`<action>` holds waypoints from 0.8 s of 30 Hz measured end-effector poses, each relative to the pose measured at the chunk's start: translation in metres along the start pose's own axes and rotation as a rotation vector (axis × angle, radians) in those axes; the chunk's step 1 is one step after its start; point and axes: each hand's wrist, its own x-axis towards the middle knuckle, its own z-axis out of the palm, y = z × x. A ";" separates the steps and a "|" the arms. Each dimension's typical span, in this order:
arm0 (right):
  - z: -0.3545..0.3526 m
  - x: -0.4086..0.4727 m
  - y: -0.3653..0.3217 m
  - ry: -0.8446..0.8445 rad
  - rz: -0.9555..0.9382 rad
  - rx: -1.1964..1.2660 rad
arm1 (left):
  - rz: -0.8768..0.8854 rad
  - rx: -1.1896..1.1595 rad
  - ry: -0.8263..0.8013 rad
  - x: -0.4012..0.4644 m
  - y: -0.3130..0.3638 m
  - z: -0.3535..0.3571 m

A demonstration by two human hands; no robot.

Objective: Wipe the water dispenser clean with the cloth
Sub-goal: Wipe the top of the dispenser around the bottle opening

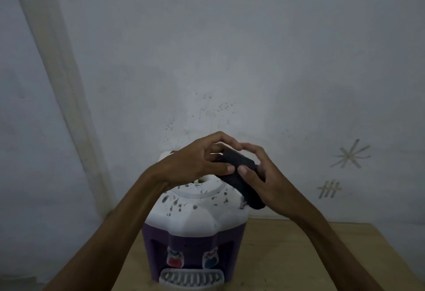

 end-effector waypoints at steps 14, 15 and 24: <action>0.015 0.007 -0.005 0.146 0.208 0.175 | 0.070 -0.190 0.257 0.013 -0.019 0.012; 0.014 0.007 -0.004 0.131 0.233 0.214 | 0.079 -0.148 0.283 0.014 -0.019 0.013; -0.005 -0.003 -0.010 -0.013 0.229 0.203 | 0.084 -0.148 0.443 0.015 -0.032 0.028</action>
